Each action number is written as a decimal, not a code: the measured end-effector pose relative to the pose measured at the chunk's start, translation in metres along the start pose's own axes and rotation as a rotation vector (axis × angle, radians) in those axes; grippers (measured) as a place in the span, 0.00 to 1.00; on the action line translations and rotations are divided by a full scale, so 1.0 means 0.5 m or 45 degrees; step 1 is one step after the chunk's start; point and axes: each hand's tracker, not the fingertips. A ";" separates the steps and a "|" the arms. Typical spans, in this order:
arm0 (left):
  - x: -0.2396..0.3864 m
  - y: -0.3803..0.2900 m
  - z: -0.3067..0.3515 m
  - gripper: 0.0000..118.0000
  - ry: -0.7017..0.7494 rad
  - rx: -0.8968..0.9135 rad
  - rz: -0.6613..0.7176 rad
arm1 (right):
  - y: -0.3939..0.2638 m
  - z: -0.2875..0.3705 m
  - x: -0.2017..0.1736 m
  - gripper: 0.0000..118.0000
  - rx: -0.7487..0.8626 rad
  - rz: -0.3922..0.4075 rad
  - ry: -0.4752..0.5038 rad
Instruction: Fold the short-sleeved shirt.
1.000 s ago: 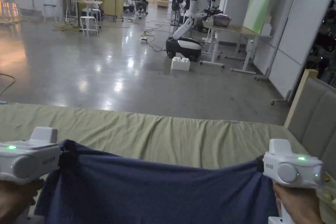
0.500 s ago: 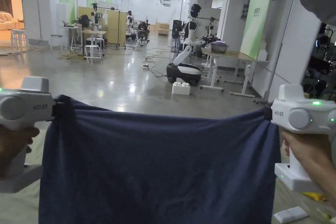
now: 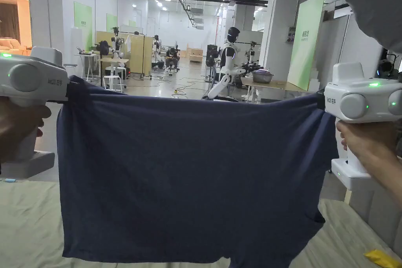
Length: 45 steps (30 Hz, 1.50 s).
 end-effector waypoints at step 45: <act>-0.042 -0.915 0.518 0.02 -0.107 -0.577 0.070 | -0.755 0.678 -0.043 0.02 -0.669 0.053 0.279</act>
